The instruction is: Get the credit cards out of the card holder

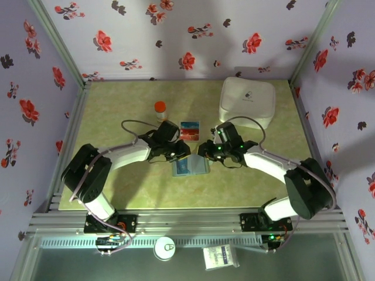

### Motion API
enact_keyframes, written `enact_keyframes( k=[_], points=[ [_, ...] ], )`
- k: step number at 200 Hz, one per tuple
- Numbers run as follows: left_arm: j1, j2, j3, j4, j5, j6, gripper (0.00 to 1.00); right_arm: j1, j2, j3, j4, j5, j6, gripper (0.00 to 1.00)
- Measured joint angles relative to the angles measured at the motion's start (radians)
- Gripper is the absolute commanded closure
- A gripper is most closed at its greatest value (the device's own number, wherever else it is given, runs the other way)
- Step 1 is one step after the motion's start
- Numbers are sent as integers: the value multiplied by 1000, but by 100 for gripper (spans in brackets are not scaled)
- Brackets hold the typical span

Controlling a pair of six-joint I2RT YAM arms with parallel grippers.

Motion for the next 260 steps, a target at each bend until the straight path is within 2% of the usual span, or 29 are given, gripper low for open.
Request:
enact_keyframes(
  k=[90, 137, 212, 260],
  points=[
    [-69, 215, 145, 5, 27, -3, 84, -48, -199, -42, -174, 63, -51, 79],
    [-82, 267, 180, 13, 42, -3, 80, -52, -239, -68, -221, 78, -52, 77],
    [-83, 260, 219, 7, 50, -1, 78, -52, -240, -68, -247, 82, -61, 76],
    [-51, 148, 151, 11, 50, 9, 78, -48, -168, -55, -241, 80, -58, 76]
  ],
)
